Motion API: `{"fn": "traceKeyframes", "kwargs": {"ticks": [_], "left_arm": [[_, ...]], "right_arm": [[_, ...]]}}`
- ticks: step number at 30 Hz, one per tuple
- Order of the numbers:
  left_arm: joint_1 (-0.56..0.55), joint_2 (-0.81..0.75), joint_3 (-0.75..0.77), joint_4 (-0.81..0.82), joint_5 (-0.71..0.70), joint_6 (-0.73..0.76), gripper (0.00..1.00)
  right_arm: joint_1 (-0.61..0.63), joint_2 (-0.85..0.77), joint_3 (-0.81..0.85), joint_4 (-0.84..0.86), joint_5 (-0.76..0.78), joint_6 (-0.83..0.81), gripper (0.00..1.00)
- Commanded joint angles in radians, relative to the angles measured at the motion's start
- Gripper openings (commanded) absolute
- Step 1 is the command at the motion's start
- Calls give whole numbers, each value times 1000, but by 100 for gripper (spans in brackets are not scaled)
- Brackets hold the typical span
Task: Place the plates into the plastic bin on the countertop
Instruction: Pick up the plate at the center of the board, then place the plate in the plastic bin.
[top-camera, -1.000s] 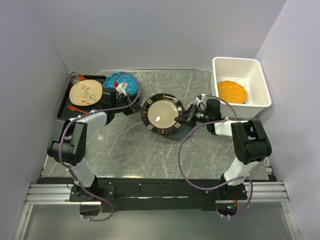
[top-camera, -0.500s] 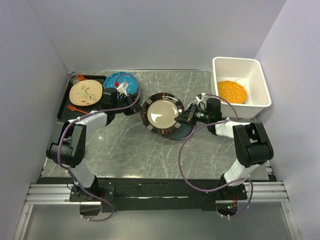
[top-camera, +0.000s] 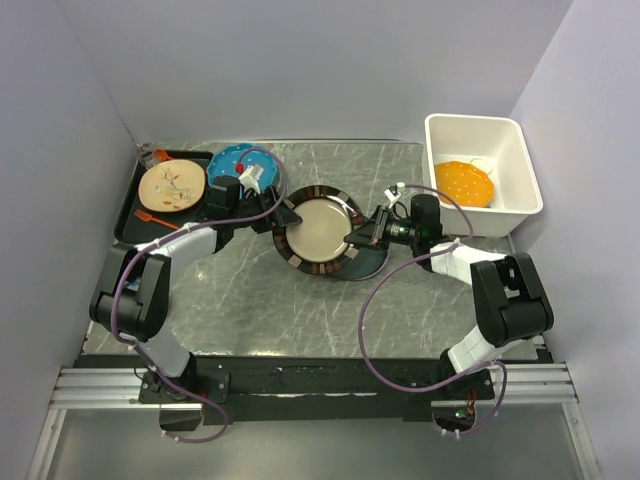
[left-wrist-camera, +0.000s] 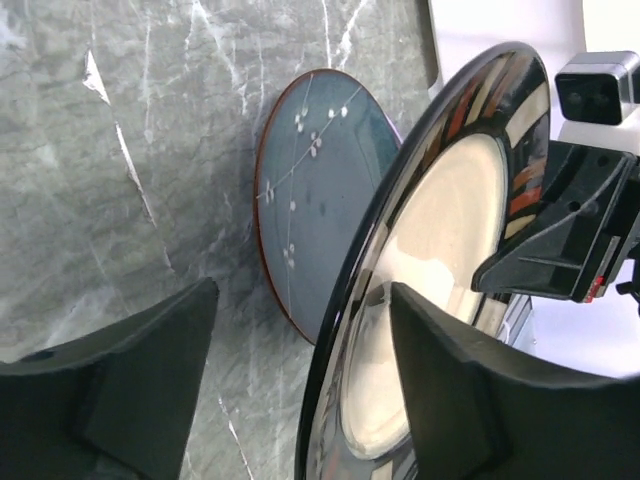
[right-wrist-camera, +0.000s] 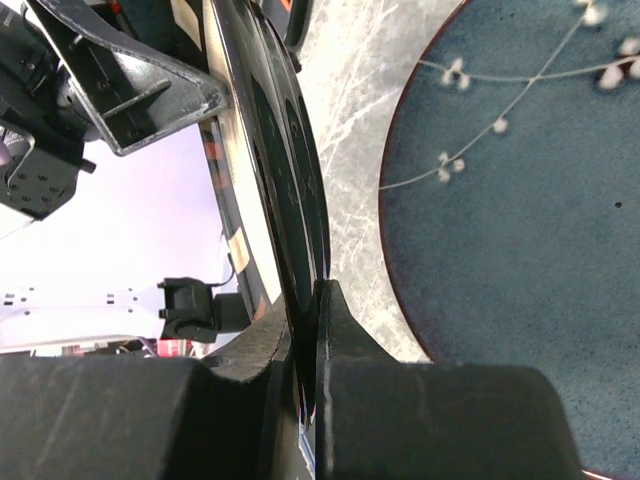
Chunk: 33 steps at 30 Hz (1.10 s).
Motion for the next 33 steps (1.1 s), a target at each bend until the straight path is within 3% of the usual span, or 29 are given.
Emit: {"fn": "traceKeyframes", "kwargs": {"ticks": [1,12,23,33], "left_arm": [[-1,-66,26,-21,-38,28,78],[-1,-146,20,-59,-133,56,99],[-1,-238,55,-162,-317,88,99],[0,-339,65,-190,-374,98,99]], "right_arm": [[4,-79,66,94,-89,4,0],[4,-87,81,53,-85,-18,0],[4,-142,123,-91,-46,-114,0],[1,-174,143,-182,-23,-160,0]]}}
